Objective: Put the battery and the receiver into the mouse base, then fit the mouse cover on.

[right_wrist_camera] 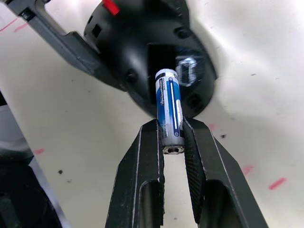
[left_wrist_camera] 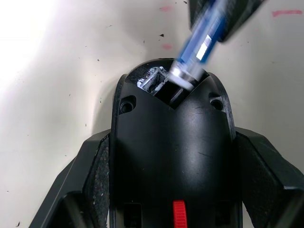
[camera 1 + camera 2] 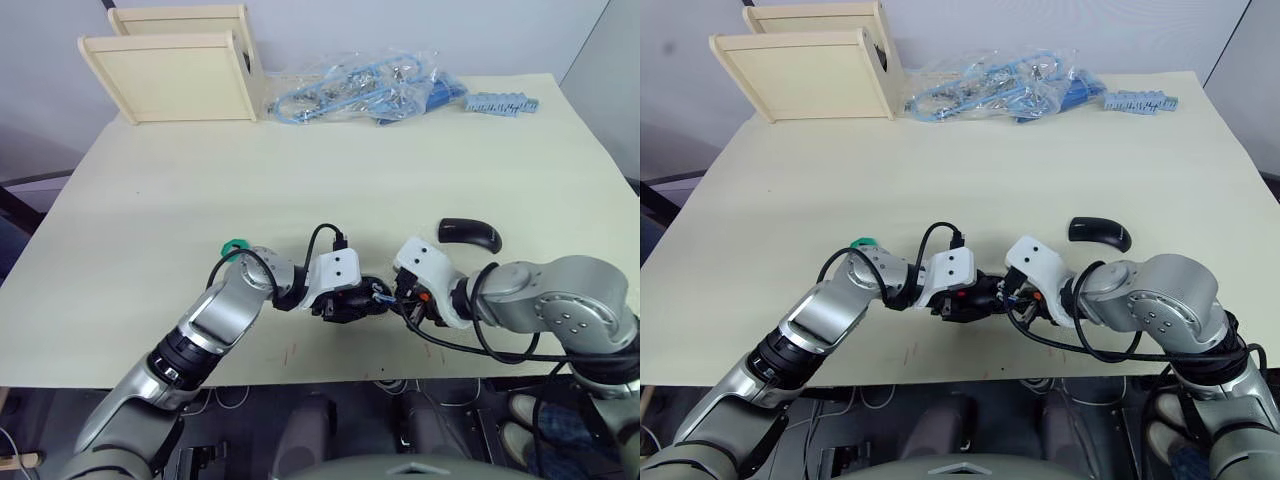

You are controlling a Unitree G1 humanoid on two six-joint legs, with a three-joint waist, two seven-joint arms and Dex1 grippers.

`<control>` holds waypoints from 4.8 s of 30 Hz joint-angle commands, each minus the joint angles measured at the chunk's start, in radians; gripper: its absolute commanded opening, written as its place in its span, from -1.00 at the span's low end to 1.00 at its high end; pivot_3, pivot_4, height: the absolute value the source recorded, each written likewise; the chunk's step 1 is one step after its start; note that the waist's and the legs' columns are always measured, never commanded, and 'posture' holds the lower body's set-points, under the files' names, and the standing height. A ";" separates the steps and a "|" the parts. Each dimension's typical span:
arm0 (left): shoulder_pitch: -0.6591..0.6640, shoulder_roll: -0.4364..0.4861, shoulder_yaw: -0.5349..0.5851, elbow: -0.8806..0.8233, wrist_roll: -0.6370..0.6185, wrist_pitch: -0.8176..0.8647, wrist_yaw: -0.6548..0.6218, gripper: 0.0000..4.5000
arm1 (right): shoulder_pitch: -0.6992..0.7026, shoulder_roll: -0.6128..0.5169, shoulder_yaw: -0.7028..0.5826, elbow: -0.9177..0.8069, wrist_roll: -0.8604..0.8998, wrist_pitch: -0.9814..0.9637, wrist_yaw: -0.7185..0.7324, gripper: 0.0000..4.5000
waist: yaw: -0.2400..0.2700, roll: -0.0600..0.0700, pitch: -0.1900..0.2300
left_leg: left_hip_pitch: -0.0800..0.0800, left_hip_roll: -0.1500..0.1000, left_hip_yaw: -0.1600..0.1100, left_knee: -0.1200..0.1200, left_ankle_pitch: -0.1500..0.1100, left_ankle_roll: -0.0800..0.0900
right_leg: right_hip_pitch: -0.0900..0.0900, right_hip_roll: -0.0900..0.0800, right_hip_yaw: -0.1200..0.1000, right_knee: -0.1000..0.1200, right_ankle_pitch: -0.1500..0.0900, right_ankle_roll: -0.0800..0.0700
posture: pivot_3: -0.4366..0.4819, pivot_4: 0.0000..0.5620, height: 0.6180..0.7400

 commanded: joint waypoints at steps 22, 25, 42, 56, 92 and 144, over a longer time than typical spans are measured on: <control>0.023 -0.002 -0.030 -0.011 0.010 0.009 -0.002 0.31 | -0.024 0.119 0.023 0.094 0.037 0.006 -0.124 -0.12 | -0.019 0.000 -0.001 | 0.002 0.000 -0.001 -0.001 0.000 0.000 | 0.000 0.001 0.000 0.001 0.000 0.000 | -0.05 -0.47 1.00; 0.024 -0.004 -0.030 -0.012 0.009 0.013 -0.001 0.31 | -0.023 0.083 -0.019 0.066 0.072 0.006 -0.114 0.33 | -0.021 0.001 -0.001 | 0.002 0.000 -0.001 -0.001 0.000 0.000 | 0.001 0.001 0.000 0.001 0.000 0.000 | -0.05 -0.47 1.00; 0.019 -0.008 -0.024 0.000 0.012 0.013 -0.004 0.31 | 0.510 -0.033 -0.169 -0.108 -0.219 -0.813 0.363 0.33 | -0.001 0.002 0.000 | -0.002 0.000 -0.004 -0.001 0.000 0.000 | 0.001 0.000 -0.006 -0.003 -0.001 0.000 | -0.05 -0.47 1.00; 0.035 0.003 -0.026 -0.037 0.009 0.033 0.000 0.31 | 0.563 0.075 -0.039 0.095 -0.461 -1.080 0.459 -0.97 | 0.000 0.002 0.000 | -0.001 0.000 -0.001 -0.001 0.000 0.000 | 0.001 0.000 -0.006 -0.002 -0.001 -0.001 | -0.05 -0.47 1.00; 0.025 0.001 -0.028 -0.020 0.014 0.041 0.003 0.31 | 0.569 0.165 0.038 0.336 -0.652 -1.143 0.503 -0.97 | -0.005 0.000 -0.012 | 0.007 0.001 0.000 -0.002 0.000 0.000 | 0.008 0.002 -0.005 -0.002 -0.002 -0.003 | -0.05 -0.47 1.00; 0.032 0.010 0.032 -0.007 -0.051 0.027 -0.012 0.98 | 0.982 -0.144 -0.606 0.088 -0.315 -1.406 0.984 1.00 | 0.002 0.002 -0.008 | 0.005 0.001 -0.001 -0.002 0.000 0.000 | 0.008 0.001 -0.006 -0.003 -0.002 -0.003 | -0.05 -0.47 1.00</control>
